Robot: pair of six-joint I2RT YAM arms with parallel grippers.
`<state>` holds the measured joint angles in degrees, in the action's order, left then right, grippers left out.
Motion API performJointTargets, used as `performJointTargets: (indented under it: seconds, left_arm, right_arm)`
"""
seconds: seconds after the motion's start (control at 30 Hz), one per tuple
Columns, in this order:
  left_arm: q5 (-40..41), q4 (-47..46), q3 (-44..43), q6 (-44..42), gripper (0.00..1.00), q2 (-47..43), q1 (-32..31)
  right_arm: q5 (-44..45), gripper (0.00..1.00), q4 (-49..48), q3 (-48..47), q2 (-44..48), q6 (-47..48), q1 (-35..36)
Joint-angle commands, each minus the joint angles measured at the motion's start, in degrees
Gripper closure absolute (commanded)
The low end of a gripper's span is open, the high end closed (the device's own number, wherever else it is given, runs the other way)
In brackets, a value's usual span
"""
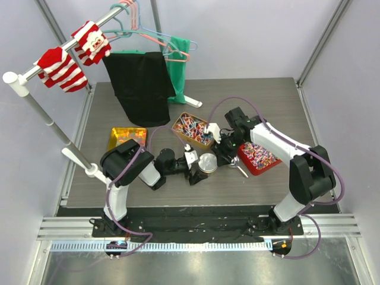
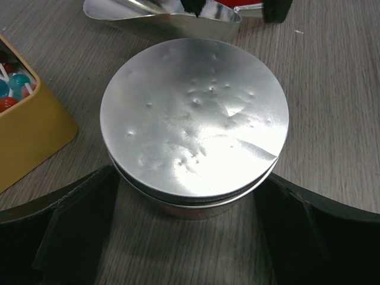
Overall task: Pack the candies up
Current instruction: Screw the bottle lid onto the packing bottle.
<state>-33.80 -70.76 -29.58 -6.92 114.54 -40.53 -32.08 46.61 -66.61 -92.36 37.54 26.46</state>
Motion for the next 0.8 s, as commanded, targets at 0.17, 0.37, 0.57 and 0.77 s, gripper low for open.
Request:
performJointTargets:
  seconds: [0.17,0.37,0.57,0.77]
  left_arm:
    - [0.4,11.9,0.6,-6.8,0.0,-6.5,0.5]
    - [-2.1,30.1,-0.3,-11.4,0.0,-15.4,0.5]
    - [-8.0,61.9,-6.2,-24.6,0.0,-25.6,1.1]
    - [-15.3,84.8,-14.3,-27.7,0.0,-34.5,5.9]
  right_arm:
    - [3.8,0.16,-1.9,-2.3,8.3,-1.0,-0.4]
    - [6.4,0.11,-5.6,-1.3,12.5,-2.6,-0.7]
    - [11.0,0.09,-8.7,0.2,15.5,-4.9,-0.8]
    - [17.4,0.08,-9.6,-1.0,19.0,-6.6,-0.8]
